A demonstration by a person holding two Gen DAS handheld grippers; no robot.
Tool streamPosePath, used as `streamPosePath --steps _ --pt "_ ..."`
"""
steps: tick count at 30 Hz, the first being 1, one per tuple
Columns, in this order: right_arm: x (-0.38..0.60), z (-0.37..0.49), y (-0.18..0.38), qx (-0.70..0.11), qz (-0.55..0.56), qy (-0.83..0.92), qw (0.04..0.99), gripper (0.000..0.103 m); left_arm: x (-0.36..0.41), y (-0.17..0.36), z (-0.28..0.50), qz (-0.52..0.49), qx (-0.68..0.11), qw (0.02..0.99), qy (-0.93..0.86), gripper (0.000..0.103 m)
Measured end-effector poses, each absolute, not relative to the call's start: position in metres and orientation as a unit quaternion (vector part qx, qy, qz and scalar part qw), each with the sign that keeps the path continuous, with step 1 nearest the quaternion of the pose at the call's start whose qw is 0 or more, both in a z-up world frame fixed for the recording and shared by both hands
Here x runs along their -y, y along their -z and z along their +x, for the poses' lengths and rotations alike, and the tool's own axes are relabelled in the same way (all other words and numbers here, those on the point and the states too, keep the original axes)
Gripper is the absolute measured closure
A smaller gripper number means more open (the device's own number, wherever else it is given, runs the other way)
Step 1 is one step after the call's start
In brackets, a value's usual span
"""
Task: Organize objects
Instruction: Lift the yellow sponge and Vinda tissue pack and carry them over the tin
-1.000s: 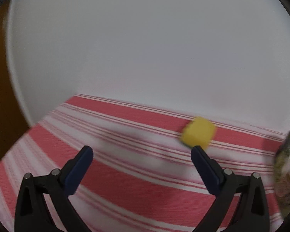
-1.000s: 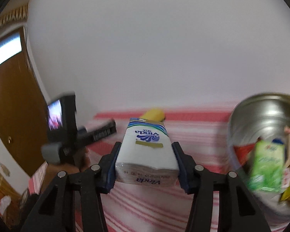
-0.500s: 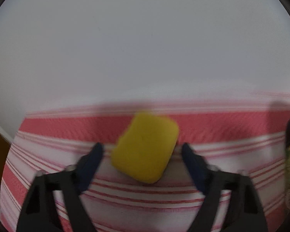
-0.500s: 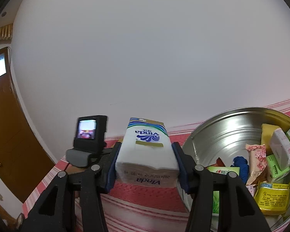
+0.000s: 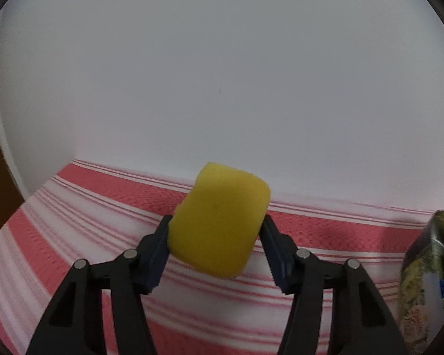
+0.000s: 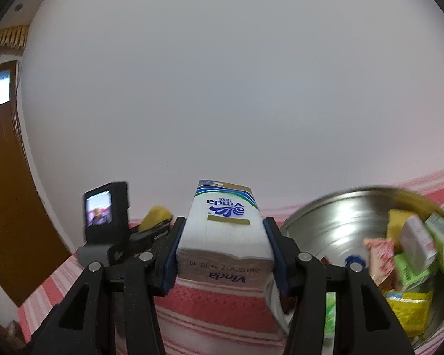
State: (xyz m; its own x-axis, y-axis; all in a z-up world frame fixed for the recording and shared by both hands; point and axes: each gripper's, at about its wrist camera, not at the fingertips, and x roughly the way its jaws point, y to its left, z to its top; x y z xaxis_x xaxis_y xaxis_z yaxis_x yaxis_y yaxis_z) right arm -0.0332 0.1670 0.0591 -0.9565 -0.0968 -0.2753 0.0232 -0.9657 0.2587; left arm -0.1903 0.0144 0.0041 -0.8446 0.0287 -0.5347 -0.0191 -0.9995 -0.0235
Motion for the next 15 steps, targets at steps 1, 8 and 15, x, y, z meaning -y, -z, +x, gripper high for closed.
streamPosePath --steps 1,8,15 --pt "-0.166 -0.031 -0.061 0.120 0.135 0.983 0.025 0.049 -0.013 -0.008 -0.180 -0.272 0.011 0.009 -0.962 0.045" --pt "-0.170 -0.013 -0.077 0.108 0.082 0.991 0.015 0.049 -0.027 -0.038 -0.107 -0.220 0.052 0.004 -0.974 0.045" --pt "-0.188 0.005 -0.079 0.072 0.048 0.996 -0.013 0.049 -0.075 -0.047 -0.070 -0.201 0.034 0.031 -0.979 0.045"
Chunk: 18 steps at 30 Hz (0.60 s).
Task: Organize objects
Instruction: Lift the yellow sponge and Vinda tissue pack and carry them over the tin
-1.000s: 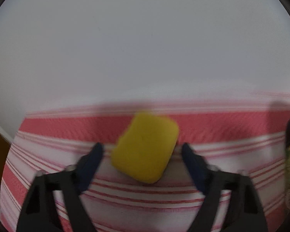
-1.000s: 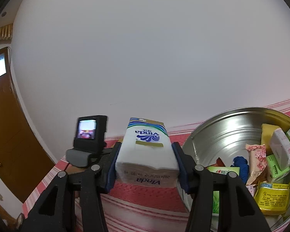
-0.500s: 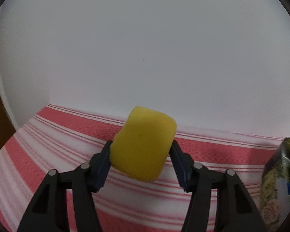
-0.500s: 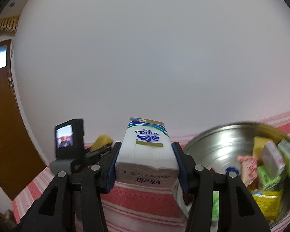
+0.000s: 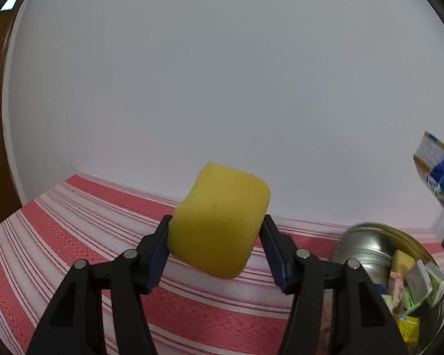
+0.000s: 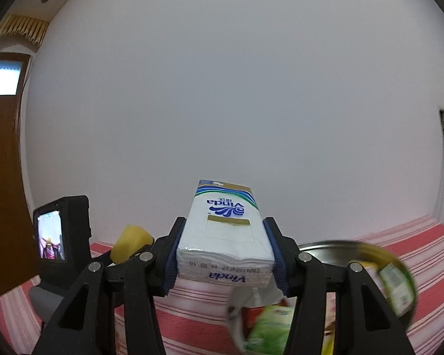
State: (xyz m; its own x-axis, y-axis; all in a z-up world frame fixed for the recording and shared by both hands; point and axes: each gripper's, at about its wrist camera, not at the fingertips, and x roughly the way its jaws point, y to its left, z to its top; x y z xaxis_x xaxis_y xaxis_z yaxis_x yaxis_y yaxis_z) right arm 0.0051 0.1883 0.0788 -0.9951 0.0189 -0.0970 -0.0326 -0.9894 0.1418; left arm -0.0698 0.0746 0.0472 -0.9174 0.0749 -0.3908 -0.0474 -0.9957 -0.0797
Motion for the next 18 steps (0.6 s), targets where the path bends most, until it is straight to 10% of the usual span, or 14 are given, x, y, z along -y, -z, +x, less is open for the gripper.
streamPosePath --steps 18 --pt "-0.309 0.006 -0.064 -0.040 -0.050 -0.990 0.124 0.049 -0.192 -0.062 -0.028 -0.187 -0.007 0.102 -0.977 0.045"
